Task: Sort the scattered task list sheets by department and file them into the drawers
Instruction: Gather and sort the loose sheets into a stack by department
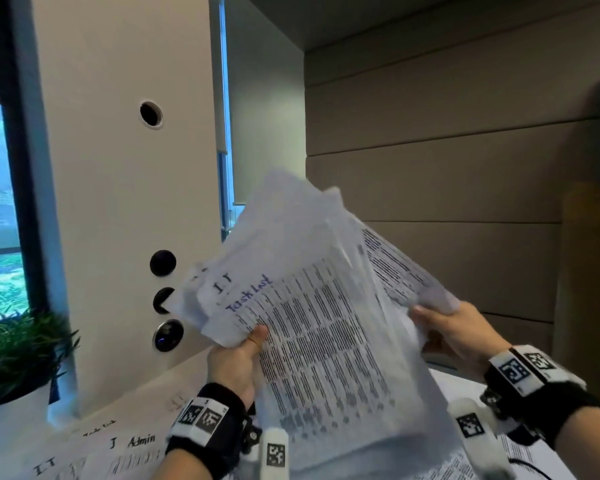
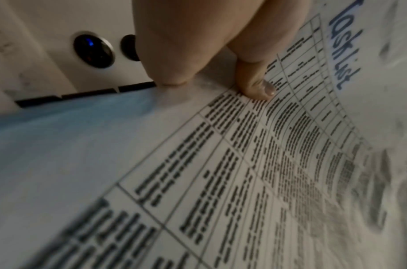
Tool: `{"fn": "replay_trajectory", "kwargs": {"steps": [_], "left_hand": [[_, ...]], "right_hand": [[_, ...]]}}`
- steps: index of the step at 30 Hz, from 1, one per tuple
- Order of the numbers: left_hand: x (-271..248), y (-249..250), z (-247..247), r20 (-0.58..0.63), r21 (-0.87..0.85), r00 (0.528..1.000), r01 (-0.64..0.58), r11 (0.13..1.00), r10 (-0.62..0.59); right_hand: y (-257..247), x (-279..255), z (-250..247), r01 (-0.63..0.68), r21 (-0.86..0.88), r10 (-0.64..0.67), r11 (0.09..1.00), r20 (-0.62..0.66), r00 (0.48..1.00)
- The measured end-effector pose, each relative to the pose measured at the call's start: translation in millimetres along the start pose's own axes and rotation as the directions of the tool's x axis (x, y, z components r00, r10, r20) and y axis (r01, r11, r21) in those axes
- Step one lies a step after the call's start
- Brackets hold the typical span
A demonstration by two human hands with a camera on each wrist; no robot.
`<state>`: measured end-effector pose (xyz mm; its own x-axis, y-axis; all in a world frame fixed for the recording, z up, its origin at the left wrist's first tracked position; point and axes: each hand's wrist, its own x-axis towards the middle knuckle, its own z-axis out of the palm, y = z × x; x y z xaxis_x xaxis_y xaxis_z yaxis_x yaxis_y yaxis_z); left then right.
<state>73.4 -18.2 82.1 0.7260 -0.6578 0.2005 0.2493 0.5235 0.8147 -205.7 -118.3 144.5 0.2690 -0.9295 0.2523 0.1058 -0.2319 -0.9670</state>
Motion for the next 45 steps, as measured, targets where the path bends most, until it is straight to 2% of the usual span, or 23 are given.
{"fn": "replay_trajectory", "kwargs": {"steps": [2, 4, 5, 7, 9, 10, 11, 13, 15, 17, 18, 20, 24, 26, 30, 33, 36, 39, 42, 45], "left_hand": [[4.2, -1.6, -0.3, -0.022, -0.029, 0.998, 0.05, 0.998, -0.051], [9.5, -5.0, -1.7, -0.036, -0.007, 0.996, 0.078, 0.997, -0.078], [10.3, -5.8, -2.4, -0.051, 0.014, 0.996, 0.079, 0.997, -0.078], [10.4, -6.0, -5.0, -0.091, 0.108, 0.996, 0.029, 0.994, -0.019], [7.2, -2.9, -4.6, -0.085, 0.213, 0.994, -0.051, 0.976, 0.071], [3.3, -0.1, -2.0, -0.071, 0.238, 0.992, -0.089, 0.967, 0.108], [-1.7, 3.3, 1.7, -0.05, 0.256, 0.989, -0.123, 0.959, 0.14], [-8.6, 8.6, 8.8, -0.003, 0.25, 0.982, -0.18, 0.951, 0.186], [-13.3, 12.8, 15.8, 0.022, 0.238, 0.978, -0.206, 0.949, 0.207], [-18.7, 16.6, 23.6, 0.02, 0.258, 0.966, -0.255, 0.932, 0.259], [-22.2, 18.2, 28.4, 0.011, 0.272, 0.956, -0.285, 0.919, 0.293], [-33.5, 21.7, 39.7, 0.011, 0.296, 0.937, -0.337, 0.894, 0.35], [-54.5, 16.4, 51.9, 0.106, 0.361, 0.935, -0.352, 0.863, 0.337], [-60.4, 12.9, 50.1, 0.154, 0.384, 0.956, -0.292, 0.876, 0.251], [-62.8, 7.1, 36.9, 0.189, 0.438, 0.979, -0.151, 0.886, 0.073], [-59.1, -3.0, 23.8, 0.23, 0.468, 0.973, -0.096, 0.878, -0.017], [-57.4, -12.0, 14.2, 0.239, 0.475, 0.969, -0.054, 0.878, -0.07], [-62.1, -22.5, 15.2, 0.315, 0.523, 0.934, -0.024, 0.852, -0.168], [-61.0, -31.0, 25.5, 0.254, 0.534, 0.957, -0.02, 0.845, -0.138], [-50.3, -36.0, 37.6, 0.131, 0.537, 0.99, -0.029, 0.843, -0.049]], "right_hand": [[18.6, -7.0, -2.2, -0.113, 0.005, 0.113, 0.994, 0.055, 0.992], [36.3, -11.9, -5.5, -0.171, -0.1, 0.189, 0.98, 0.215, 0.958], [42.7, -13.6, -6.5, -0.166, -0.203, 0.225, 0.965, 0.317, 0.921], [47.3, -14.2, -11.0, -0.062, -0.409, 0.269, 0.911, 0.471, 0.84], [41.0, -13.1, -14.4, 0.007, -0.413, 0.245, 0.911, 0.555, 0.795], [35.5, -12.4, -13.6, -0.013, -0.336, 0.209, 0.942, 0.555, 0.805], [31.2, -9.6, -11.8, -0.042, -0.24, 0.165, 0.97, 0.523, 0.836], [20.6, -7.2, 0.7, -0.005, -0.107, 0.055, 0.994, 0.466, 0.883], [13.9, -8.6, 15.0, 0.168, -0.189, -0.084, 0.967, 0.385, 0.919], [9.5, -13.8, 30.0, 0.327, -0.323, -0.269, 0.888, 0.211, 0.94], [6.9, -19.8, 36.5, 0.379, -0.343, -0.359, 0.86, 0.122, 0.925], [13.2, -25.9, 44.3, 0.419, -0.294, -0.44, 0.859, -0.006, 0.898], [37.1, -40.7, 51.1, 0.389, -0.287, -0.426, 0.876, -0.077, 0.901], [48.5, -46.7, 46.1, 0.327, -0.249, -0.353, 0.912, -0.071, 0.933], [60.1, -53.1, 31.9, 0.237, -0.14, -0.252, 0.961, -0.093, 0.963], [65.8, -57.6, 27.4, 0.206, -0.078, -0.208, 0.975, -0.024, 0.978], [70.7, -62.4, 23.0, 0.227, -0.018, -0.228, 0.974, -0.007, 0.974], [77.7, -67.4, 26.3, 0.202, -0.125, -0.188, 0.971, 0.118, 0.975], [82.4, -65.1, 32.7, 0.221, -0.261, -0.179, 0.94, 0.177, 0.968], [87.8, -47.5, 19.7, 0.115, -0.278, -0.075, 0.954, 0.149, 0.986]]}}
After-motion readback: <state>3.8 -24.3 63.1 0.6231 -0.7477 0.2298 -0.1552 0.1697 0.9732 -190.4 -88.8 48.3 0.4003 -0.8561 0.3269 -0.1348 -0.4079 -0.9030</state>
